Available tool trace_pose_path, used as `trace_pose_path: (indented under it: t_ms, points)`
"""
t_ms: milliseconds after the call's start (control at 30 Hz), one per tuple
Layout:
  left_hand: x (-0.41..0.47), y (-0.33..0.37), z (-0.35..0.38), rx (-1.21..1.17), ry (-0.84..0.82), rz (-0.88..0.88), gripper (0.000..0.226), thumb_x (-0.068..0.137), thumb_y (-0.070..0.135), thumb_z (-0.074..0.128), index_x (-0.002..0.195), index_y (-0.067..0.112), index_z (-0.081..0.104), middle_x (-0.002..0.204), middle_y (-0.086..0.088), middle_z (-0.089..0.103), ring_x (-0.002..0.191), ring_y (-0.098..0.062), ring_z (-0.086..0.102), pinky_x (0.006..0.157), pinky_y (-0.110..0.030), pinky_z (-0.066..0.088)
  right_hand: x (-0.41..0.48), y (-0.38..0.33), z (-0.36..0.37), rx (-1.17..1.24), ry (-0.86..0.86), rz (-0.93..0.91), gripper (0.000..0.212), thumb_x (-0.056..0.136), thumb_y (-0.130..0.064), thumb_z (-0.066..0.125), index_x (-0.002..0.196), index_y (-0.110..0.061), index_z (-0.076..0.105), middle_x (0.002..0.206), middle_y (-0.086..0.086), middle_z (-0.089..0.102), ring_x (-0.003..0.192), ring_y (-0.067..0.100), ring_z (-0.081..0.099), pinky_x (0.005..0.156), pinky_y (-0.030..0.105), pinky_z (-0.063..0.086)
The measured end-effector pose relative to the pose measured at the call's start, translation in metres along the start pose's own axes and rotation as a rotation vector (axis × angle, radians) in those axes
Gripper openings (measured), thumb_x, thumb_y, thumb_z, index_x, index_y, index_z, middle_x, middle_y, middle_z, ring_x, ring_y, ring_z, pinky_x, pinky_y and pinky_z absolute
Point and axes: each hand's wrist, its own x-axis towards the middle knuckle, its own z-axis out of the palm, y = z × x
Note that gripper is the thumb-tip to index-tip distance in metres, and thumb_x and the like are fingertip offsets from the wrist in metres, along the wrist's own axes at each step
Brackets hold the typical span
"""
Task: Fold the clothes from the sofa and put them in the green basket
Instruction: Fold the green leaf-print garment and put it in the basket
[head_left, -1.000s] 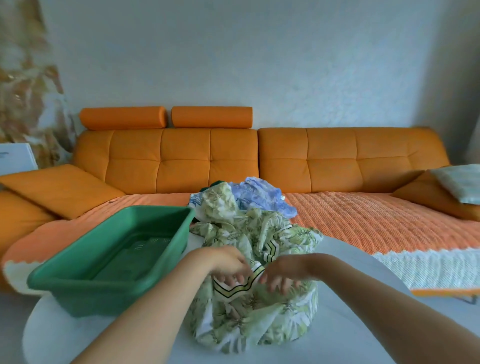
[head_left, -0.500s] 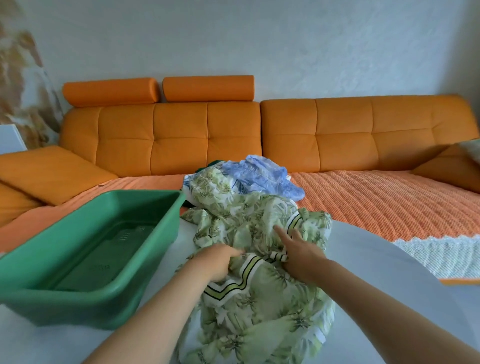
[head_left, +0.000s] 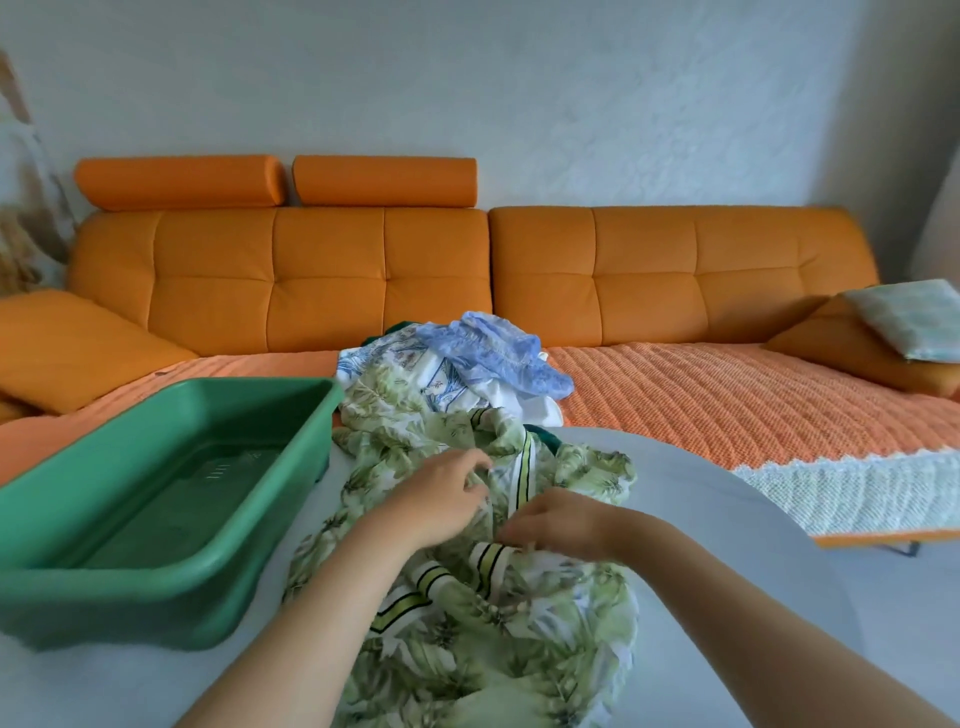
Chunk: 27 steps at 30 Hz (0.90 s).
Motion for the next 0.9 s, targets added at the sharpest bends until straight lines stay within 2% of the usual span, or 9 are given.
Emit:
trace_pose_path:
  t_ms: [133,200,267,333,433,533,667,767,900]
  points:
    - [-0.002,-0.006,0.018,0.265,-0.228,0.036,0.064,0.094,0.052,0.057,0.149,0.055,0.024,0.156,0.006,0.040,0.135,-0.023,0.047,0.105,-0.043,0.045,0.007,0.016,-0.015,-0.186,0.421,0.041,0.049,0.086,0.003,0.043,0.100,-0.035,0.071,0.115,-0.009,0.065,0.091,0.011,0.064,0.071,0.021,0.050]
    - [0.000,-0.012,0.019,0.352,-0.276,0.015,0.053,0.098,0.020,0.053,0.143,0.046,0.046,0.148,0.003,0.051,0.124,-0.023,0.057,0.097,-0.037,0.051,0.013,0.037,-0.018,-0.527,0.318,0.070,0.068,0.083,0.005,0.047,0.135,-0.038,0.056,0.155,-0.002,0.037,0.142,0.022,0.035,0.112,0.039,0.035]
    - [-0.001,-0.017,0.014,0.388,-0.232,-0.045,0.053,0.094,0.001,0.049,0.131,0.036,0.063,0.141,0.005,0.059,0.114,-0.020,0.062,0.094,-0.035,0.054,0.019,0.050,-0.017,-0.716,0.153,0.158,0.072,0.088,-0.007,0.055,0.150,-0.039,0.038,0.165,-0.002,0.012,0.154,0.026,0.001,0.120,0.056,0.003]
    - [-0.003,-0.020,0.001,0.473,-0.126,-0.122,0.051,0.091,-0.003,0.048,0.123,0.030,0.070,0.132,0.005,0.064,0.105,-0.019,0.066,0.089,-0.036,0.056,0.026,0.054,-0.017,-0.756,0.158,0.224,0.052,0.093,-0.020,0.055,0.142,-0.036,0.049,0.157,-0.003,0.032,0.151,0.030,0.014,0.118,0.061,0.006]
    - [-0.005,-0.026,-0.019,0.556,-0.008,-0.206,0.051,0.087,-0.003,0.047,0.124,0.025,0.068,0.135,-0.002,0.061,0.111,-0.022,0.064,0.093,-0.039,0.055,0.032,0.041,-0.020,-0.513,0.415,0.236,0.020,0.096,-0.014,0.047,0.107,-0.026,0.058,0.109,-0.001,0.064,0.108,0.025,0.061,0.099,0.047,0.044]
    - [-0.005,-0.023,-0.025,0.243,0.022,-0.081,0.070,0.088,0.004,0.051,0.148,0.037,0.039,0.158,0.004,0.033,0.143,-0.022,0.034,0.113,-0.043,0.034,0.037,0.019,-0.022,-0.130,0.568,0.134,0.017,0.094,-0.010,0.043,0.104,-0.019,0.052,0.093,0.005,0.062,0.081,0.024,0.060,0.068,0.037,0.049]
    - [-0.005,0.005,-0.022,-0.274,0.055,0.072,0.089,0.084,0.049,0.068,0.148,0.061,0.007,0.143,0.023,0.038,0.132,-0.004,0.037,0.104,-0.035,0.039,0.035,-0.031,-0.014,0.503,0.578,-0.106,0.029,0.087,0.003,0.042,0.102,-0.016,0.058,0.083,0.010,0.064,0.062,0.018,0.060,0.053,0.030,0.047]
    - [-0.005,0.012,-0.027,-0.327,0.236,0.140,0.082,0.092,0.014,0.062,0.142,0.066,0.022,0.123,0.021,0.052,0.109,-0.003,0.057,0.078,-0.013,0.046,0.033,-0.048,-0.010,0.838,0.439,-0.261,0.042,0.076,0.005,0.051,0.111,-0.016,0.060,0.098,0.021,0.064,0.074,0.028,0.059,0.067,0.040,0.048]
    - [-0.019,0.000,-0.044,0.108,0.328,0.059,0.070,0.087,-0.012,0.043,0.138,0.034,0.056,0.127,0.007,0.051,0.100,-0.011,0.055,0.071,-0.024,0.049,0.037,-0.038,-0.008,0.740,0.537,-0.151,0.043,0.082,0.009,0.045,0.113,-0.018,0.058,0.107,0.008,0.067,0.074,0.023,0.056,0.057,0.028,0.044]
